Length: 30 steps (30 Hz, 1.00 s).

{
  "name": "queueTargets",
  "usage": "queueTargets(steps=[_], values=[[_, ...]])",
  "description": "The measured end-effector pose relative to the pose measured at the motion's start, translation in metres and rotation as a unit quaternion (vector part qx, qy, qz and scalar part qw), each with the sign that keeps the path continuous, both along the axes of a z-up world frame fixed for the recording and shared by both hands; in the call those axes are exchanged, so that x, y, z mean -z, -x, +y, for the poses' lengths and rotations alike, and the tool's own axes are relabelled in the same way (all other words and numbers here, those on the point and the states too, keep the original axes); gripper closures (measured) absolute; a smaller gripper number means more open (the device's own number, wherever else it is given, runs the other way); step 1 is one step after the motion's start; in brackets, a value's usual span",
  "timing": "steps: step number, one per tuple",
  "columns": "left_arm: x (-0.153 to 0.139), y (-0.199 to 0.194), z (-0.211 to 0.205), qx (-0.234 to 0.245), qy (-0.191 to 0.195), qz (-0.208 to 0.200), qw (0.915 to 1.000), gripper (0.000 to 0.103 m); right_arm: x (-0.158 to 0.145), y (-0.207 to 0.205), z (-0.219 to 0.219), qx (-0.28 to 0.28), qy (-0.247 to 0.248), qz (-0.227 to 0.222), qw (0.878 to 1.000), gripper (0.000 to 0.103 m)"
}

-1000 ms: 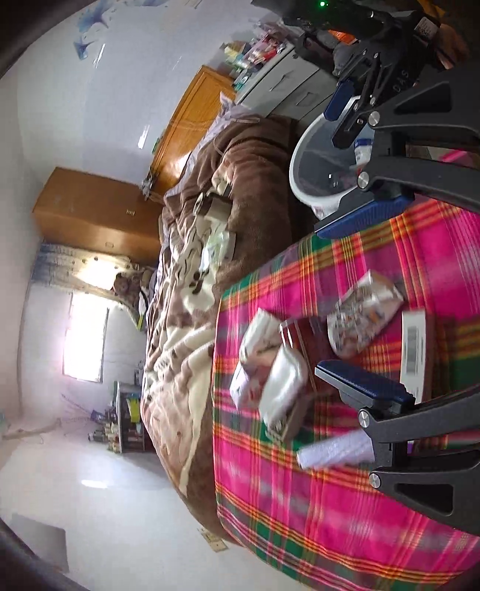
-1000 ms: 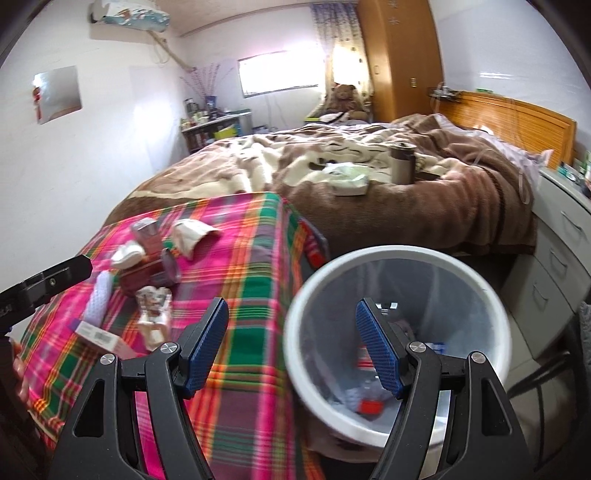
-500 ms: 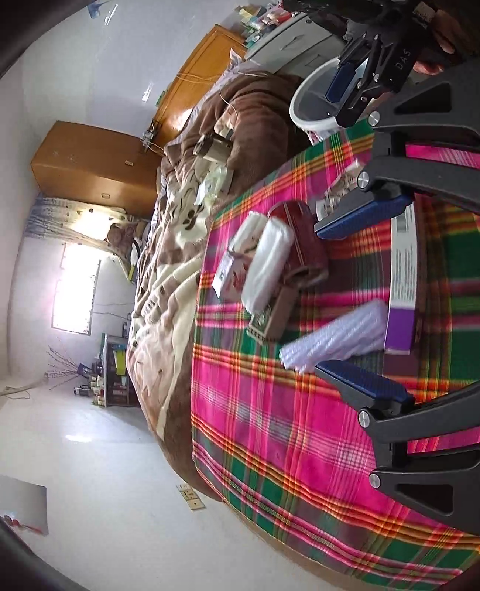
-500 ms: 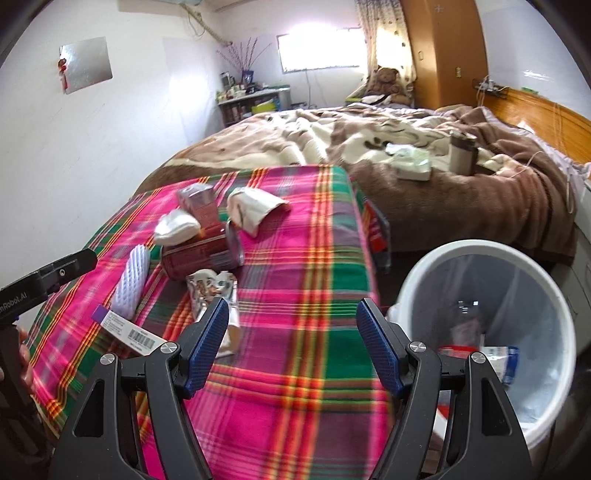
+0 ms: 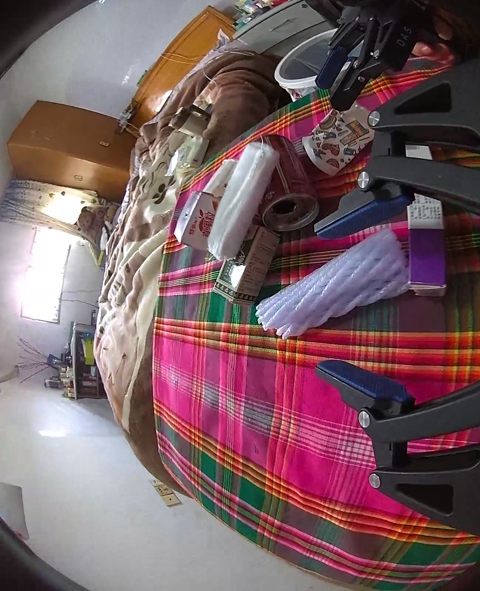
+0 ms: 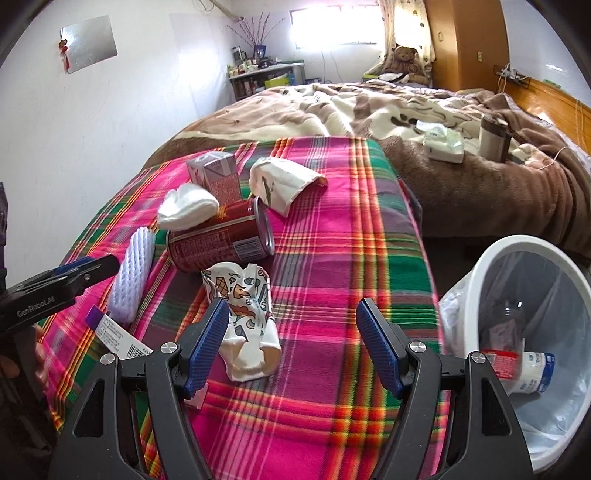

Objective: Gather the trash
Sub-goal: 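Move both grippers back over the blanket toward the wrapper and lavender foam sleeve, then grasp the crumpled patterned wrapper with the right gripper while the left grasps the lavender foam sleeve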

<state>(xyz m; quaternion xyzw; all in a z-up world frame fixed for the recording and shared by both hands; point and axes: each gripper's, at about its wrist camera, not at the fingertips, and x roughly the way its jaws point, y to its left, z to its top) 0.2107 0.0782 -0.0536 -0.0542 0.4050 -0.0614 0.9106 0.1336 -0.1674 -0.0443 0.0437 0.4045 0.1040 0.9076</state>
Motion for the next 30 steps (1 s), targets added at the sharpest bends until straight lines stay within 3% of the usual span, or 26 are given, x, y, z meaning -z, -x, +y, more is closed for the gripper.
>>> queueTargets(steps=[3,5,7,12,17,24,30], values=[[0.007,-0.011,0.000,0.005,0.012,0.019,0.9997,0.035,0.003,-0.003,0.005,-0.006,-0.004,0.008,1.000,0.032],[0.011,-0.016,0.000,0.006,0.017,0.026,0.9995,0.035,0.005,-0.005,0.007,-0.011,-0.006,0.016,1.000,0.041],[0.014,-0.019,-0.001,0.009,0.017,0.033,0.9993,0.035,0.007,-0.008,0.010,-0.016,-0.010,0.022,1.000,0.044],[0.023,-0.027,0.000,0.017,0.037,0.053,0.9978,0.057,0.008,-0.008,0.016,-0.031,-0.010,0.029,0.999,0.055],[0.024,-0.029,-0.002,0.018,0.036,0.051,0.9979,0.062,0.009,-0.007,0.020,-0.039,-0.013,0.032,0.999,0.062],[0.022,-0.029,-0.004,0.024,0.036,0.042,0.9982,0.069,0.010,-0.006,0.021,-0.042,-0.013,0.030,0.999,0.065],[0.012,-0.022,-0.007,0.026,0.029,0.017,0.9991,0.070,0.009,-0.005,0.020,-0.040,-0.015,0.024,0.999,0.068]])
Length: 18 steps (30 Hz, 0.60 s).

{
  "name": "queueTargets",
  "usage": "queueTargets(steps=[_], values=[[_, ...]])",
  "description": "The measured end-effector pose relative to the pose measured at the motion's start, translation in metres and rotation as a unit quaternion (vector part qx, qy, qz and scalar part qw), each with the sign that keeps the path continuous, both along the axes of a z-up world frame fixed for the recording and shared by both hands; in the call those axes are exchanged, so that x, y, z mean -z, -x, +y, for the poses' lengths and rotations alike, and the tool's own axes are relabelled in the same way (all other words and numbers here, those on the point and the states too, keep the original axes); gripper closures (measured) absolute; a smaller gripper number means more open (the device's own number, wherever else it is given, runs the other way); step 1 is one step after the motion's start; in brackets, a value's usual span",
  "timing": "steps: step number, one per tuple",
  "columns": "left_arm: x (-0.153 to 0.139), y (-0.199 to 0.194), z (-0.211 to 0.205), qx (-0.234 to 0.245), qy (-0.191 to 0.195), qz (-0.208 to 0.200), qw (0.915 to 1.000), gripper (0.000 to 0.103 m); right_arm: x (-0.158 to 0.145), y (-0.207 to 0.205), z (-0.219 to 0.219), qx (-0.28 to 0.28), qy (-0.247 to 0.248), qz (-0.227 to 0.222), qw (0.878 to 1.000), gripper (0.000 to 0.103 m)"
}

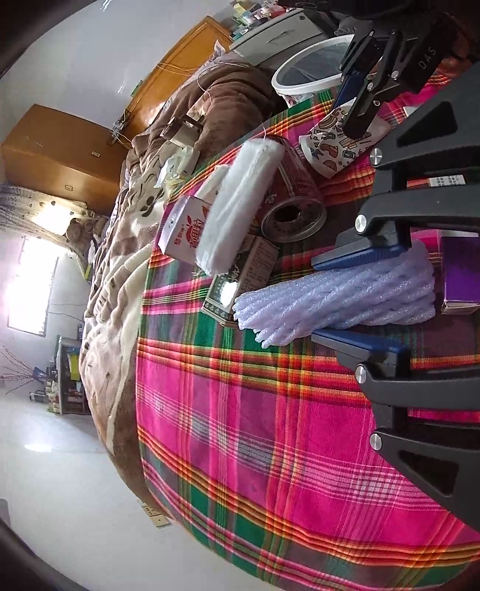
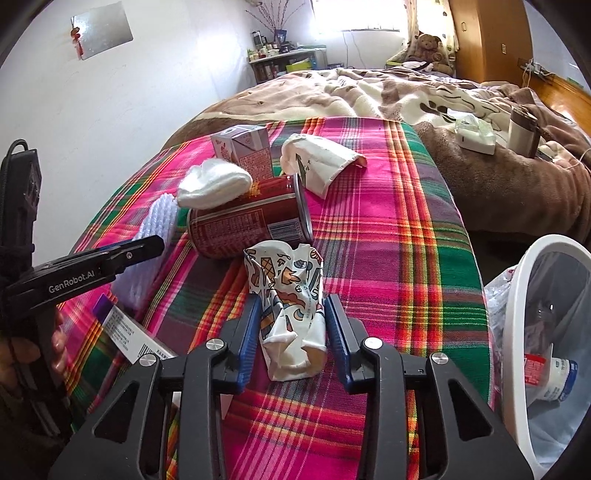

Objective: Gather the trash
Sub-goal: 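Grasp the crumpled patterned wrapper with the right gripper while the left grasps the lavender foam sleeve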

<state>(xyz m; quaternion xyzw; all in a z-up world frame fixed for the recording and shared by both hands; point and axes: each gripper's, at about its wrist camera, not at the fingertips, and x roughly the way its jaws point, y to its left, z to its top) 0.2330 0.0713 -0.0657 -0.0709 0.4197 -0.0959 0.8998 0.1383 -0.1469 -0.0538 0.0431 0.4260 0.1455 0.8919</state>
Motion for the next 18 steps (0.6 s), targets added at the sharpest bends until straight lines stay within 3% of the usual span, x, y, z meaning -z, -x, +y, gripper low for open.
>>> queueTargets(steps=[8,18], values=[[-0.012,0.010,0.003,-0.002,-0.001,-0.019,0.9998,0.070,-0.004,0.002,-0.002,0.010,0.002,-0.015,1.000,0.076],[-0.033,0.032,0.000,-0.001,-0.002,-0.046,0.9989,0.070,-0.012,0.008,-0.005,0.019,0.005,-0.042,0.999,0.079]])
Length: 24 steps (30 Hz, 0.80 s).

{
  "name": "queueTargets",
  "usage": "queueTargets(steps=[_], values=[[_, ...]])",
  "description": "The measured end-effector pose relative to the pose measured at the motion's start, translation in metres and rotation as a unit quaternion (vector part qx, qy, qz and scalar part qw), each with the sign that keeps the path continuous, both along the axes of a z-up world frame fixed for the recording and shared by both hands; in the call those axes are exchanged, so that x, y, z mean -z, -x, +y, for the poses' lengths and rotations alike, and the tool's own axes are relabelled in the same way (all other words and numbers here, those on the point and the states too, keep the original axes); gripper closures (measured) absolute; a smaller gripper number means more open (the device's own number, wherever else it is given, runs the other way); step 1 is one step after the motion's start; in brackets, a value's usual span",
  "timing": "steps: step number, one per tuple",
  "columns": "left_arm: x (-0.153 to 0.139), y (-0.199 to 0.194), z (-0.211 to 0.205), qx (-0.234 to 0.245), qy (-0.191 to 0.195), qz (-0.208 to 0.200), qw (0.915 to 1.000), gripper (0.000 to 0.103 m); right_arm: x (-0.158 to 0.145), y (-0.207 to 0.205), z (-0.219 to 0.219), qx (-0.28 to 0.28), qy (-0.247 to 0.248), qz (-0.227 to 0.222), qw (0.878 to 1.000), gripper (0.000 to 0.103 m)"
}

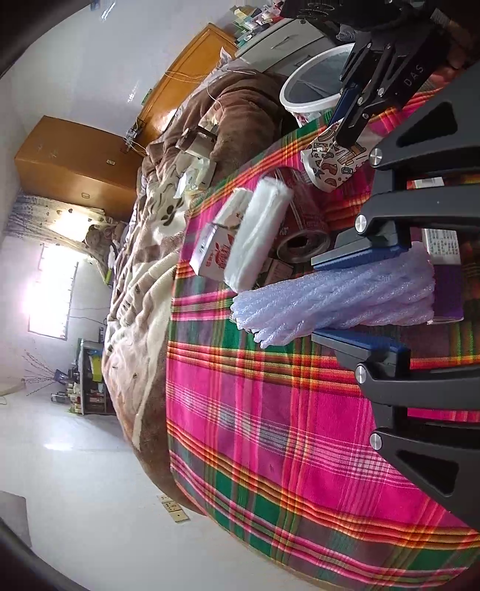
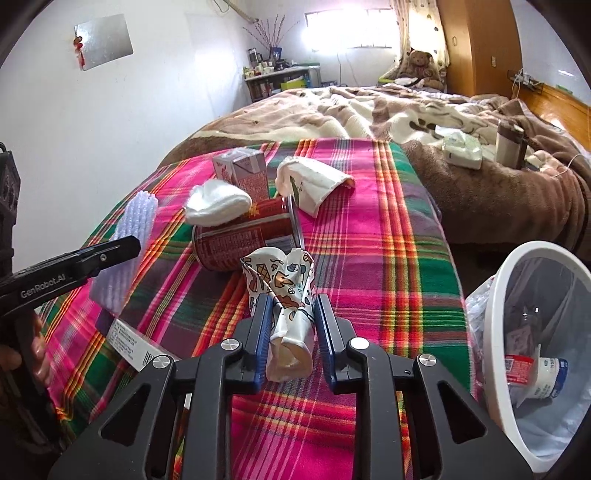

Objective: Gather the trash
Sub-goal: 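Grasp the crumpled patterned wrapper with the right gripper while the left grasps the lavender foam sleeve, then carry the wrapper and foam sleeve over the wastebasket with both grippers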

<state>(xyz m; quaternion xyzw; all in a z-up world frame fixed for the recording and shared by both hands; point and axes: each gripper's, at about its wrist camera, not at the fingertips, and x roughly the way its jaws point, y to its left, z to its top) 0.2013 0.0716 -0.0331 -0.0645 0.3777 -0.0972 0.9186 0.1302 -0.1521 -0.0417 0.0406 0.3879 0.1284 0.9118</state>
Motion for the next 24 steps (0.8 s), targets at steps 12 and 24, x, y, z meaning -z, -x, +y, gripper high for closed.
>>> queueTargets(steps=[12,24], values=[[-0.031,0.031,-0.020,0.021,-0.007,-0.035,0.9992,0.070,-0.021,0.014,-0.017,0.022,-0.015,-0.037,0.999,0.079],[-0.056,0.064,-0.062,0.061,-0.008,-0.069,0.9957,0.070,-0.050,0.044,-0.053,0.059,-0.020,-0.086,0.994,0.079]])
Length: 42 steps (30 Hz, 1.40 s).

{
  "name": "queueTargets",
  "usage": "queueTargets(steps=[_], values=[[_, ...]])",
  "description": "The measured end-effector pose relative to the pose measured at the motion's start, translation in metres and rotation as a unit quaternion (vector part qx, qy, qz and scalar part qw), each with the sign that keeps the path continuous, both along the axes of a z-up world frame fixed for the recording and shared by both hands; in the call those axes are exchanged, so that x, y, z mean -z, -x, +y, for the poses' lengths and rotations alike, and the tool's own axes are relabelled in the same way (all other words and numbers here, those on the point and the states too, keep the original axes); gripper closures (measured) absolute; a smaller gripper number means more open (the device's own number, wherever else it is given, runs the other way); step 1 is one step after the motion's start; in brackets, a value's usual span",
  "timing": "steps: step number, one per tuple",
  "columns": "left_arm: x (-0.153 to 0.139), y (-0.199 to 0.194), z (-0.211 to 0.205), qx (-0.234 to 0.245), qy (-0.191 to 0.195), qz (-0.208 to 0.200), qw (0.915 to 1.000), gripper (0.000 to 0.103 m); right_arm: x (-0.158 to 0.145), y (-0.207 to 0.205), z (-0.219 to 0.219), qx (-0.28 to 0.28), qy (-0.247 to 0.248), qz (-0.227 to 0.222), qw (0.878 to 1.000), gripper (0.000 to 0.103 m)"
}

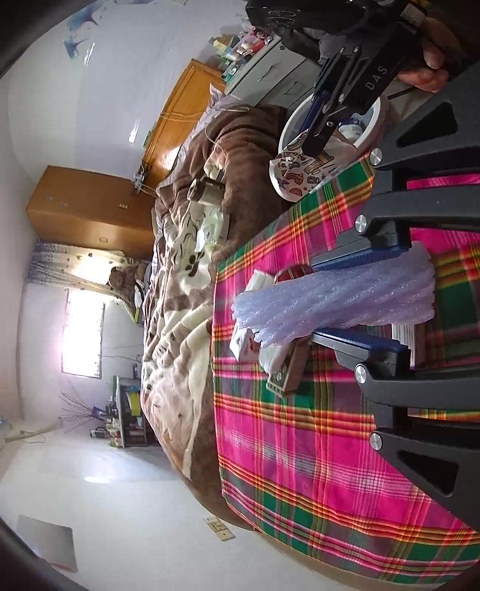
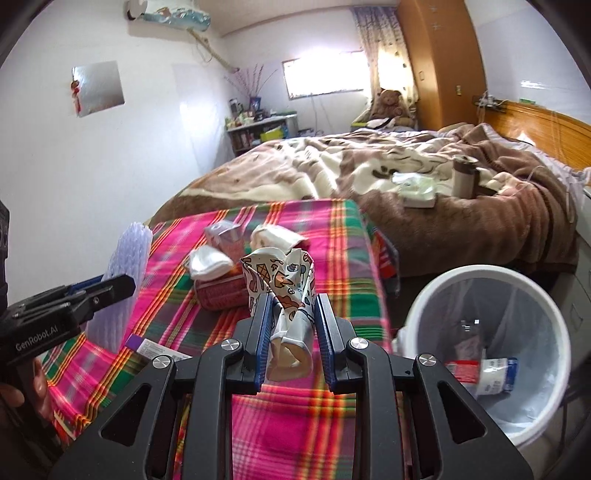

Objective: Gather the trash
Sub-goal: 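Carry the wrapper and foam sleeve over the wastebasket with both grippers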

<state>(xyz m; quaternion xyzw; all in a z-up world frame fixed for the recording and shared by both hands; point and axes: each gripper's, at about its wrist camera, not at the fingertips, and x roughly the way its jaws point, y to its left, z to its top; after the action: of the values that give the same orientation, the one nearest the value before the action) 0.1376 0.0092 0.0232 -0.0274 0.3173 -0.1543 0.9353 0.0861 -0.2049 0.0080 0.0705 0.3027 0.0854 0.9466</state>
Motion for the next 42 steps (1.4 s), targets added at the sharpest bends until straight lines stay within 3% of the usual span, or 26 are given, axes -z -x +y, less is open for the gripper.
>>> queueTargets(steps=[18,29,42], values=[[-0.006,0.019,-0.101,0.092,-0.005,-0.014,0.9957,0.070,-0.008,0.024,-0.075,0.101,0.007,-0.024,0.995,0.078],[0.006,0.006,-0.171,0.145,0.000,0.008,0.9894,0.070,0.003,0.024,-0.125,0.156,0.017,-0.003,0.988,0.078],[0.024,-0.005,-0.222,0.176,-0.016,0.026,0.9840,0.070,0.017,0.022,-0.155,0.175,0.025,0.029,0.984,0.076]])
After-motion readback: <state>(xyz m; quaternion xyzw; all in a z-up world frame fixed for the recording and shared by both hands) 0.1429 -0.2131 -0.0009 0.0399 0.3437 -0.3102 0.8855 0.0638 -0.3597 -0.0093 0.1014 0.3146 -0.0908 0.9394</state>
